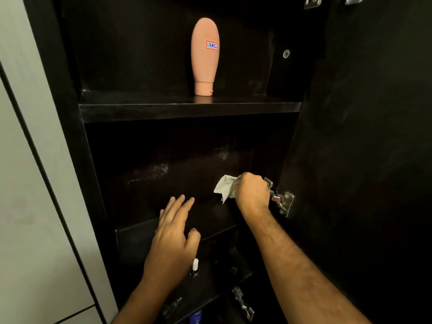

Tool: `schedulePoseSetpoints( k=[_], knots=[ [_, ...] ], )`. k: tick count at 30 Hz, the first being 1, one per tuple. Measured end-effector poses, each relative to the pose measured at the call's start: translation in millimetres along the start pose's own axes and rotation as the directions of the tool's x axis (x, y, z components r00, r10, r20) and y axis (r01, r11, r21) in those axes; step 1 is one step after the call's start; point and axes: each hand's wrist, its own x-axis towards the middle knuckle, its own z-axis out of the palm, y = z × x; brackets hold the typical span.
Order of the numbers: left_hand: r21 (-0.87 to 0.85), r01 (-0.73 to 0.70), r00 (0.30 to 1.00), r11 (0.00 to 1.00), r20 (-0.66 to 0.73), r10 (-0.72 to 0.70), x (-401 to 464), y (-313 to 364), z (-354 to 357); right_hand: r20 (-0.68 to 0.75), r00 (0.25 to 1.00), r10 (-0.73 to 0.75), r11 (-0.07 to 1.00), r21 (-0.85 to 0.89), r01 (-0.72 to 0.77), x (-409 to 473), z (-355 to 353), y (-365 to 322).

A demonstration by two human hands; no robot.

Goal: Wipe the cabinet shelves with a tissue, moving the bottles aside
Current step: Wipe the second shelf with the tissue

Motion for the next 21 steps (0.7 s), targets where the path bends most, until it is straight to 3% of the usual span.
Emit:
schedulePoseSetpoints(
  k=[12,21],
  knots=[
    [0.093,0.058,0.996,0.994,-0.074,-0.052,1,6,4,-0.167,0.984,-0.066,0.967,0.233,0.105,-12,9,18],
    [0.109,0.053,0.994,0.993,-0.103,-0.042,1,5,6,-0.086,0.986,-0.14,0.973,0.171,0.153,7,23,11]
  ],
)
